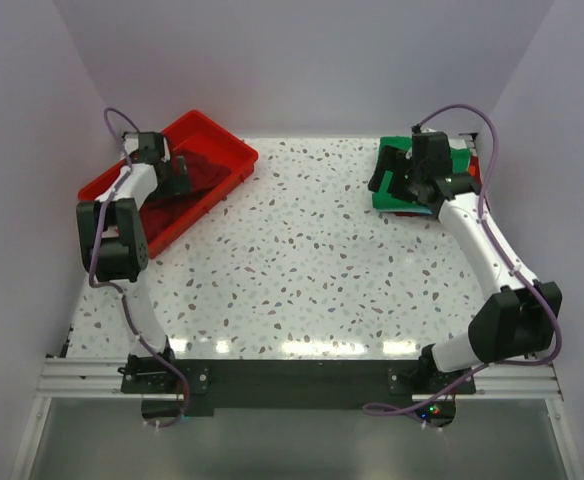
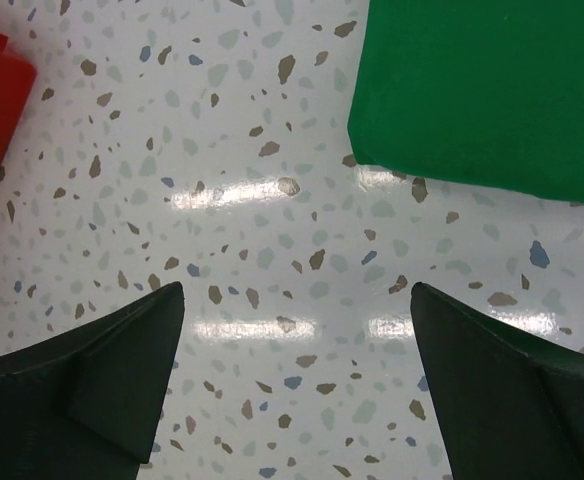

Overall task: Fold and stack the t-shirts
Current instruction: Grab the tshirt from the pile, then move the tshirt to the center of the board, then flatten the tshirt out

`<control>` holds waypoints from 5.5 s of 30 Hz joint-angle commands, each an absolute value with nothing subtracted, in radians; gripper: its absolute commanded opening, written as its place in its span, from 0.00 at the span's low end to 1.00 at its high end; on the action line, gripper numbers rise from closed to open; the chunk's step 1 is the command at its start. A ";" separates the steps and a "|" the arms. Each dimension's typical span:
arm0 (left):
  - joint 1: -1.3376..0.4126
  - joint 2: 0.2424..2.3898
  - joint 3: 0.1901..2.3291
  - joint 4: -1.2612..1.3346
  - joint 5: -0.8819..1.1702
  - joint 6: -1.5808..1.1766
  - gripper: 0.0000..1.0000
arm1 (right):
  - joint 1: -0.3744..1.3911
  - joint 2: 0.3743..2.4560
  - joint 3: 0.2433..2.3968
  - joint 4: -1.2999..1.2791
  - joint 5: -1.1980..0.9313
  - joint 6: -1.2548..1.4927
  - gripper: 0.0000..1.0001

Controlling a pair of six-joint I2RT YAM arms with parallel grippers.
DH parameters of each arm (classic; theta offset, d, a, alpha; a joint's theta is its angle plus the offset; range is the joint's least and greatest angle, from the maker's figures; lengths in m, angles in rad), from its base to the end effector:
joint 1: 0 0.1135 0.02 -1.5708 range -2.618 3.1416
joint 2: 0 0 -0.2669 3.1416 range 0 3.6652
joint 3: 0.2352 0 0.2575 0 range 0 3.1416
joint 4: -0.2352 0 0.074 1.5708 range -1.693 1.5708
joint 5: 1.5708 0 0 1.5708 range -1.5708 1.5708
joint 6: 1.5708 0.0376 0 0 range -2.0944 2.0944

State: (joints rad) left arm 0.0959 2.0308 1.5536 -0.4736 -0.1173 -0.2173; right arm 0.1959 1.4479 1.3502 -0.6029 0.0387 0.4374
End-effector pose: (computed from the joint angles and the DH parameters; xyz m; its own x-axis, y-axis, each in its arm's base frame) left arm 0.4507 0.0478 0.2003 -0.7560 -0.2878 -0.5879 -0.3336 0.9422 -0.0323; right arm 0.3217 0.0623 0.3418 -0.6429 0.3039 -0.7031 0.1180 0.9462 0.3012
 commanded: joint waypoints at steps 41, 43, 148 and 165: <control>-0.017 1.193 1.290 -0.178 0.873 -0.606 0.56 | 0.198 0.885 1.009 -0.640 -0.068 0.542 0.94; -0.017 1.210 1.193 -0.426 0.666 -0.514 0.77 | 0.198 0.859 0.973 -0.635 -0.072 0.526 0.94; -0.348 1.147 1.048 -0.893 -0.446 -0.436 0.00 | 0.198 1.525 0.989 -0.554 0.029 0.384 0.03; -0.344 1.177 1.175 -0.885 -0.359 -0.416 0.00 | 0.198 1.638 0.950 -0.482 0.060 0.382 0.44</control>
State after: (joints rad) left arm -0.3492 1.1728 1.1362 -0.8974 -0.3691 -0.4263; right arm 0.1963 1.6321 0.9611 -0.5205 0.0433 0.3874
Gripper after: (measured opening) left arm 0.027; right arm 0.430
